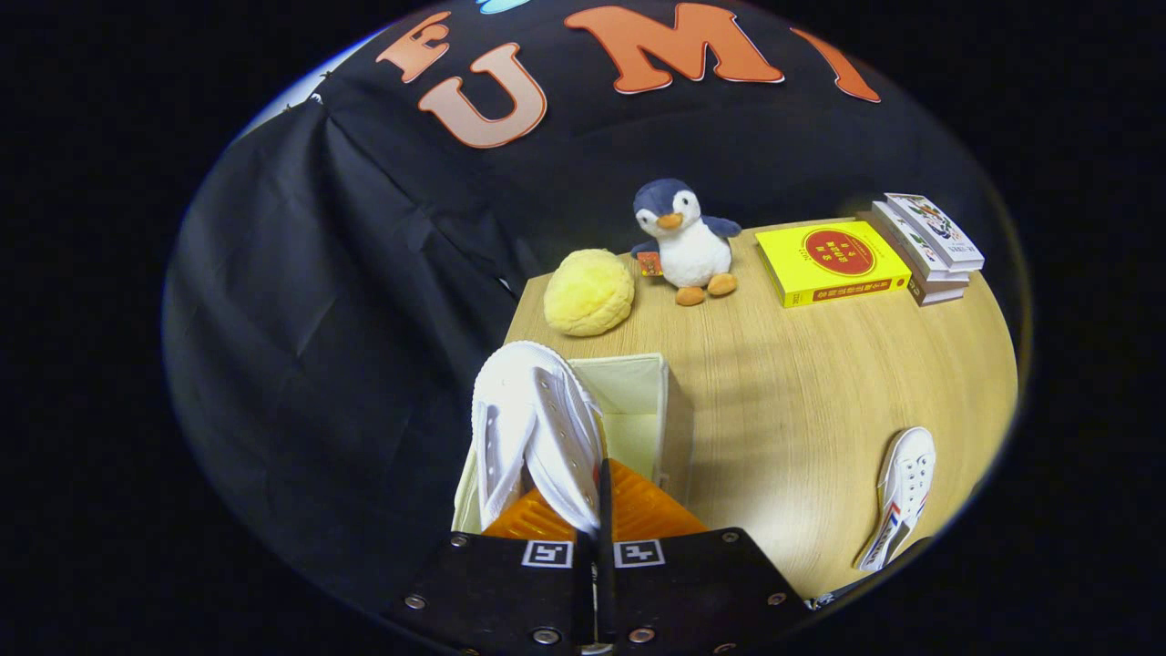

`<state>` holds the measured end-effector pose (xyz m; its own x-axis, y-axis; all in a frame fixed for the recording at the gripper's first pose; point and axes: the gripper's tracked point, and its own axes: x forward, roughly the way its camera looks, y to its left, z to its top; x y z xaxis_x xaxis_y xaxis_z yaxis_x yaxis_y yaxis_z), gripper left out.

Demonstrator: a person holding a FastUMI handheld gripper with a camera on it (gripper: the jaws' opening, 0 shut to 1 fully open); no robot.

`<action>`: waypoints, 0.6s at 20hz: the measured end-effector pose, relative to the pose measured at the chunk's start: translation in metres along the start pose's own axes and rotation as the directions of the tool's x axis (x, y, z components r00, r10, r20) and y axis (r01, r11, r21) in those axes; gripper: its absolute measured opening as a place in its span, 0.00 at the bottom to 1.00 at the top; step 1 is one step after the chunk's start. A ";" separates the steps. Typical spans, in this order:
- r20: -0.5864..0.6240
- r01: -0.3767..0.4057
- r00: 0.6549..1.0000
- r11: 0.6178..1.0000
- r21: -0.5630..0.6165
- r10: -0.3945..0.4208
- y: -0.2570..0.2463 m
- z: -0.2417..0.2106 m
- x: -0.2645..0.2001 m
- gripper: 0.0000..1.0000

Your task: Open the storage box then place both shoes into the box .Put the left shoe in first, then the right shoe, with the right side of both shoes facing outward in a uniform manner.

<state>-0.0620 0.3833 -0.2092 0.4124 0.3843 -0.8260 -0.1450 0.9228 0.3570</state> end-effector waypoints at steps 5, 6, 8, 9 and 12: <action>-0.097 0.082 0.992 0.996 0.046 -0.077 0.013 -0.026 0.039 0.02; -0.123 0.112 0.987 0.992 0.063 -0.104 0.012 -0.033 0.046 0.02; -0.160 0.167 0.975 0.982 0.086 -0.152 0.009 -0.041 0.060 0.02; -0.172 0.190 0.970 0.977 0.099 -0.172 0.008 -0.045 0.068 0.03; -0.225 0.255 0.949 0.956 0.147 -0.219 0.006 -0.057 0.090 0.03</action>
<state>-0.0775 0.4254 -0.3061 0.2213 0.1688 -0.9605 0.0992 0.9759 0.1943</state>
